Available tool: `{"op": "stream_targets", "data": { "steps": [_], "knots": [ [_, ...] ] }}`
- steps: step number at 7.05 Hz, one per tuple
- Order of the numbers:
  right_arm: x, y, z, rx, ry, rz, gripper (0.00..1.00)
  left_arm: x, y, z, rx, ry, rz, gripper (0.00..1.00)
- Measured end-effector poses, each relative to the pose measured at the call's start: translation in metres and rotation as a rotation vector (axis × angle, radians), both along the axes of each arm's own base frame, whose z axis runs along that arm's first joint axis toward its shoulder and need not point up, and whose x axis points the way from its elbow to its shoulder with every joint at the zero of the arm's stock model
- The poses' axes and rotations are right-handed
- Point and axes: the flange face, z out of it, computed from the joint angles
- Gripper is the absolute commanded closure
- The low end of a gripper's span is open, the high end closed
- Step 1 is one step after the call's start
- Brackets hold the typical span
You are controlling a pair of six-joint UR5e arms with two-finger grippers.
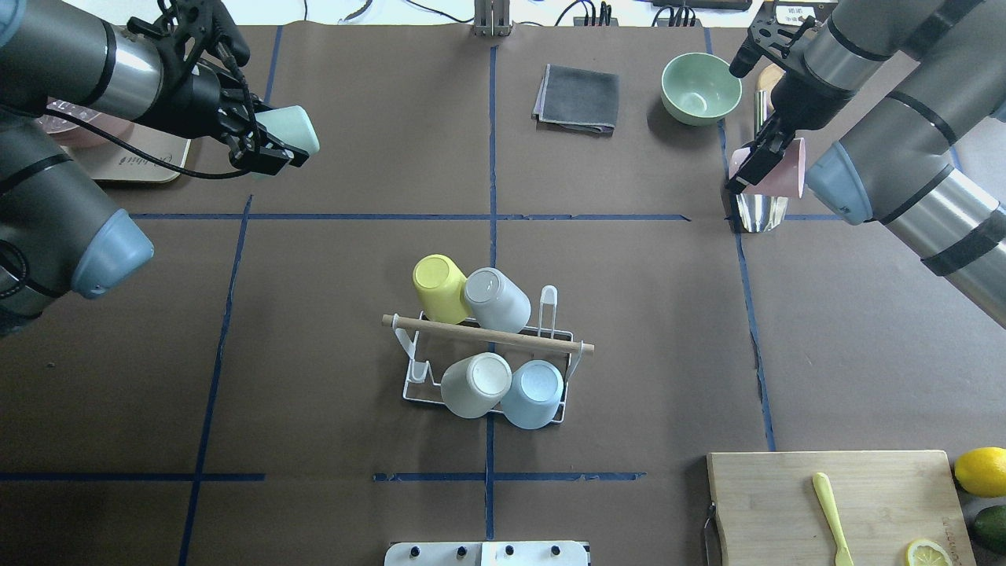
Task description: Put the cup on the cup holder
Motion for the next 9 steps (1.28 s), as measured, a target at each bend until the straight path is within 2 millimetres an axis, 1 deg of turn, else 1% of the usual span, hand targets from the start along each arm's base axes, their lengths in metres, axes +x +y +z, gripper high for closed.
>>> {"op": "stream_targets", "data": {
  "steps": [1,2,3,4,5,6,7,8,9],
  "knots": [
    [-0.001,0.000,-0.013,0.089,-0.054,0.005,0.99,0.015,0.017,-0.015,0.076,0.077,-0.027,0.94],
    [-0.001,0.001,-0.029,0.173,-0.110,0.021,1.00,0.031,0.038,-0.031,0.130,0.173,-0.044,0.95],
    [0.001,0.002,-0.041,0.247,-0.162,0.045,1.00,0.047,0.064,-0.046,0.177,0.270,-0.047,0.95],
    [0.003,0.005,-0.050,0.310,-0.212,0.076,1.00,0.058,0.092,-0.062,0.225,0.363,-0.039,0.95],
    [0.003,0.010,-0.063,0.358,-0.272,0.125,1.00,0.064,0.123,-0.072,0.274,0.462,-0.032,0.95],
    [-0.001,0.017,-0.077,0.388,-0.339,0.182,1.00,0.074,0.155,-0.073,0.311,0.561,-0.036,0.95],
    [-0.007,0.027,-0.089,0.403,-0.415,0.237,1.00,0.083,0.186,-0.062,0.325,0.651,-0.054,0.95],
    [-0.014,0.039,-0.099,0.399,-0.498,0.286,1.00,0.086,0.208,-0.044,0.321,0.712,-0.073,0.95],
    [-0.026,0.053,-0.109,0.387,-0.589,0.340,1.00,0.087,0.225,-0.025,0.319,0.764,-0.075,0.95]
  ]
}}
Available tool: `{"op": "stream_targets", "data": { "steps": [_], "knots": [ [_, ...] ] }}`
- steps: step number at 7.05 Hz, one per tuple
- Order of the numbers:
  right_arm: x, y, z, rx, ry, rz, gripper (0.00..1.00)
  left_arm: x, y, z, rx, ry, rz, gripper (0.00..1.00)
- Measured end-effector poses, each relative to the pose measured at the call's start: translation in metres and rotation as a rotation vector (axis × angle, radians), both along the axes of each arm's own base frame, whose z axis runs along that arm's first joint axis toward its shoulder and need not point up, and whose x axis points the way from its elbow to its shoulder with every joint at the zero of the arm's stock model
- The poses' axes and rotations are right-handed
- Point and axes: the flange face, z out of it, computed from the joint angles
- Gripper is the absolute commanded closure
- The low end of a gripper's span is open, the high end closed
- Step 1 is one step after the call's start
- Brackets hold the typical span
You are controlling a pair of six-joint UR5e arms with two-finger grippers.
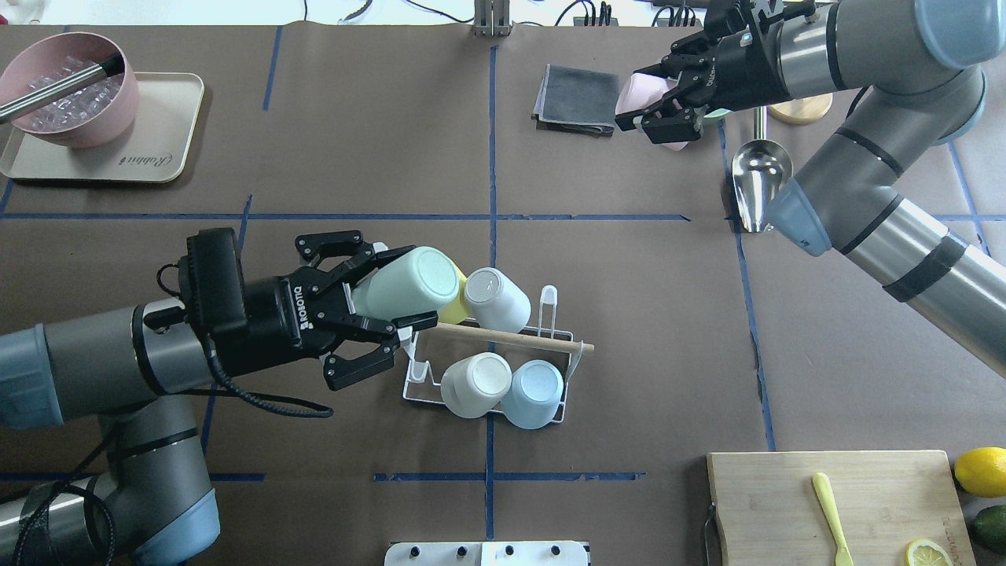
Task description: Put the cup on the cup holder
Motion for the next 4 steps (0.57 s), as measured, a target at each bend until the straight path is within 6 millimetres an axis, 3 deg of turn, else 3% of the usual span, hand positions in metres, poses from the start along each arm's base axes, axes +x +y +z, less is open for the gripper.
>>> {"op": "stream_targets", "data": {
  "steps": [2,4],
  "knots": [
    [-0.021,0.027,-0.018,-0.043,-0.218,0.064,1.00,0.010,0.023,0.031,-0.003,0.102,0.010,0.93],
    [-0.031,0.052,-0.034,-0.117,-0.447,0.067,1.00,0.038,0.044,0.053,-0.026,0.162,0.005,0.93]
  ]
}}
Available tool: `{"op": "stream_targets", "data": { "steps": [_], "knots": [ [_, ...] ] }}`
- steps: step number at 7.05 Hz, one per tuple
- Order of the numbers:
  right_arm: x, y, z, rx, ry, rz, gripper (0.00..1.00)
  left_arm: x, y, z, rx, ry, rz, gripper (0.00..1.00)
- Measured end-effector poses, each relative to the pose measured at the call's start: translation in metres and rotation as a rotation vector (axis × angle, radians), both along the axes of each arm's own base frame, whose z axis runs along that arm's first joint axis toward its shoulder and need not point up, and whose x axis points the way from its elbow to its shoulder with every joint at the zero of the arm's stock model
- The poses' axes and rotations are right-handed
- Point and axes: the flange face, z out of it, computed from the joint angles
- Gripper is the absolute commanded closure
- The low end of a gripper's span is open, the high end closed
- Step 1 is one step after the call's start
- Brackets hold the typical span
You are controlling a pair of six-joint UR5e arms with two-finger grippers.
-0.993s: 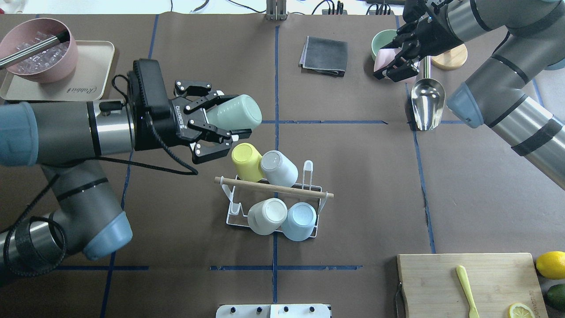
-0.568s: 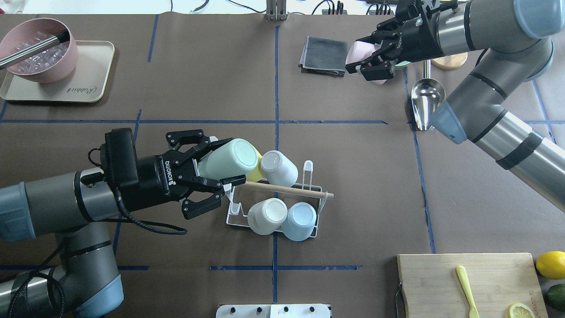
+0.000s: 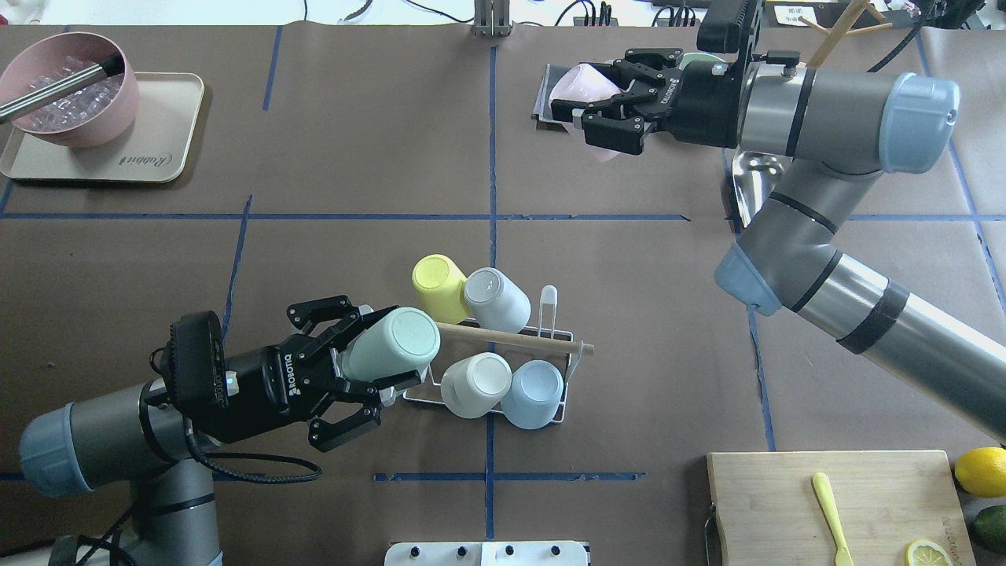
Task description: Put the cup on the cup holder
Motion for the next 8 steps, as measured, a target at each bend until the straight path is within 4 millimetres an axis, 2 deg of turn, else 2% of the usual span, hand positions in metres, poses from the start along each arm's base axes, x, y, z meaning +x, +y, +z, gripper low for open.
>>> {"op": "stream_targets", "data": {
  "steps": [2,4,6,8],
  "knots": [
    [-0.012,0.023,0.004,-0.010,-0.162,-0.057,1.00,0.013,0.009,0.006,0.023,-0.002,-0.044,0.93],
    [-0.035,0.038,0.024,0.097,-0.248,-0.031,1.00,0.014,0.005,0.009,0.015,-0.011,-0.101,0.93],
    [-0.059,0.046,0.037,0.244,-0.180,0.077,1.00,0.030,-0.002,0.014,-0.005,-0.032,-0.136,0.93],
    [-0.083,0.063,0.041,0.298,-0.146,0.095,1.00,0.047,-0.008,0.013,-0.023,-0.039,-0.151,0.93]
  ]
}}
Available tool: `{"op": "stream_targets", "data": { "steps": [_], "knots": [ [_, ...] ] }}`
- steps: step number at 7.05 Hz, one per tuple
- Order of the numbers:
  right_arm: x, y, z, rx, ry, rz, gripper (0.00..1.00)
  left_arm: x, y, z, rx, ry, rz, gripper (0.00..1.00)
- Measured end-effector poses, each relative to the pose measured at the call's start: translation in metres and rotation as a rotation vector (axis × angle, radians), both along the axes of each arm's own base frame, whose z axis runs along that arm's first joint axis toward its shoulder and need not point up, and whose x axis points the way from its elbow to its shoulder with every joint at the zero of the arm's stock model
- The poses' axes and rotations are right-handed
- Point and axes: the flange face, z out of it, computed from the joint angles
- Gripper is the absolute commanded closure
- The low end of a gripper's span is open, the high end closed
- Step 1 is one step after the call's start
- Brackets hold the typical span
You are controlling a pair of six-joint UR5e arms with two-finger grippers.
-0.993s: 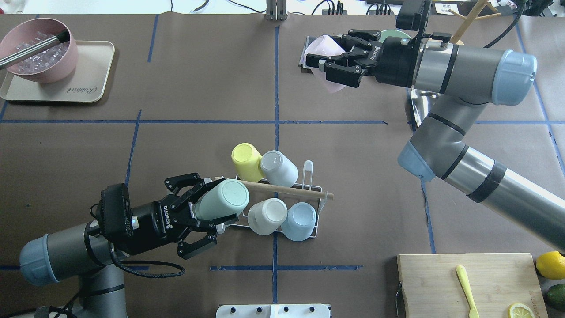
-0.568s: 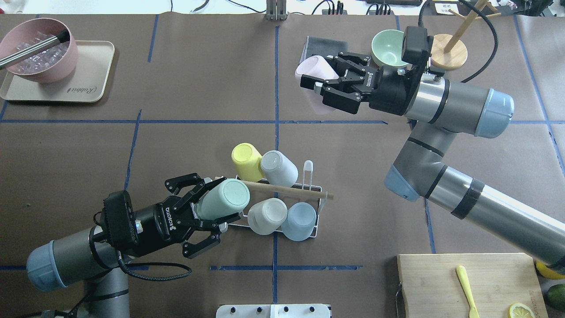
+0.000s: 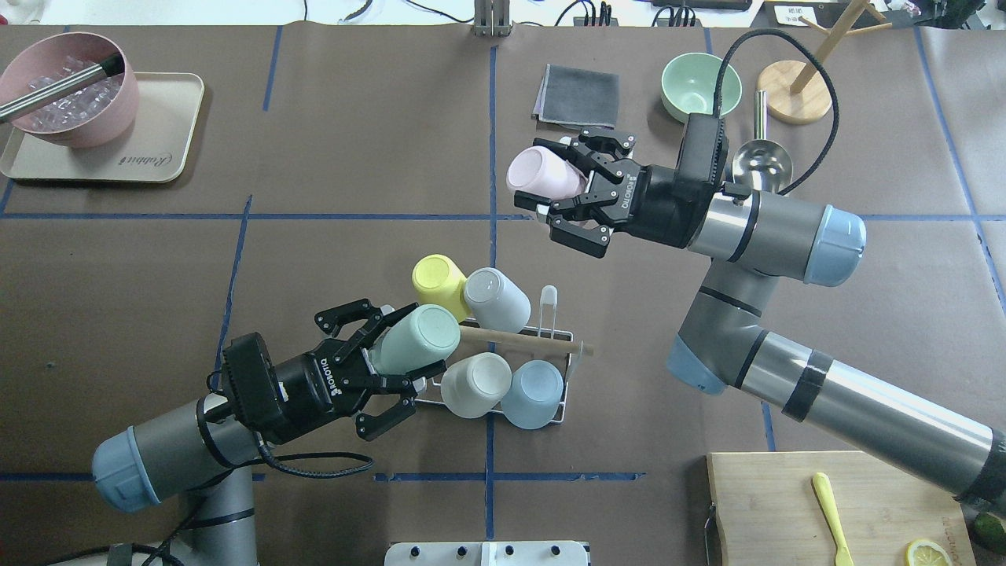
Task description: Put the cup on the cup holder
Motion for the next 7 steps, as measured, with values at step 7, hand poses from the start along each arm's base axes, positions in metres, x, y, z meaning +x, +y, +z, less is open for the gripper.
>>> {"op": "stream_targets", "data": {
  "steps": [7],
  "knots": [
    [-0.046,0.060,0.028,0.013,0.040,-0.109,1.00,0.015,0.003,0.014,-0.014,-0.028,0.012,0.87]
  ]
}}
